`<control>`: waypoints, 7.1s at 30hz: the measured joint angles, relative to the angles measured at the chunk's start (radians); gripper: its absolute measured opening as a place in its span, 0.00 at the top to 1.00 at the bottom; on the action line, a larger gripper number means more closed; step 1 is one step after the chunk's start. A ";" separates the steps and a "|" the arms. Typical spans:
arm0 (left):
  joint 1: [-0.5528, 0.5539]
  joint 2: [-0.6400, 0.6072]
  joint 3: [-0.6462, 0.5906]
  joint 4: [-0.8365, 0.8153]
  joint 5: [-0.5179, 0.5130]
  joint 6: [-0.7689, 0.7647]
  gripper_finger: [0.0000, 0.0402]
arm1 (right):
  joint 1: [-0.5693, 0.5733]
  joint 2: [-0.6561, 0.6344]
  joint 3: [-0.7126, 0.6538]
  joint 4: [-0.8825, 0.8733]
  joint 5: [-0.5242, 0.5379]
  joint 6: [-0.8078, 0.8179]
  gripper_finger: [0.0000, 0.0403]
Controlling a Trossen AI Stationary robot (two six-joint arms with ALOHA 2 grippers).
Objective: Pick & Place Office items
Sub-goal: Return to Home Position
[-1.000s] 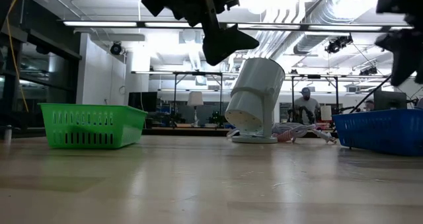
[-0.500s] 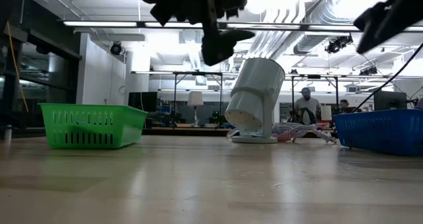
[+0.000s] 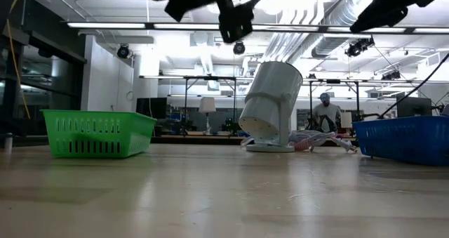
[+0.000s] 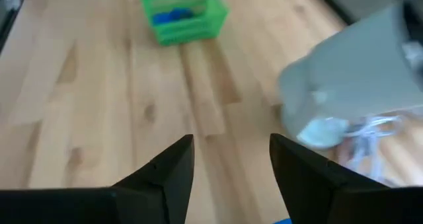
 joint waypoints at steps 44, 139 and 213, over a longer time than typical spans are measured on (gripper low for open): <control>-0.408 -0.330 -0.003 -0.607 -0.998 0.196 0.14 | 0.133 -0.508 -0.599 0.545 0.284 0.070 0.54; -0.485 -0.329 -0.003 -0.634 -1.208 0.113 0.14 | -0.891 -0.632 -0.741 0.609 -0.616 -0.183 0.54; -0.251 -0.972 -1.147 0.434 -1.075 0.359 0.14 | -0.891 -0.632 -0.743 0.607 -0.661 -0.185 0.54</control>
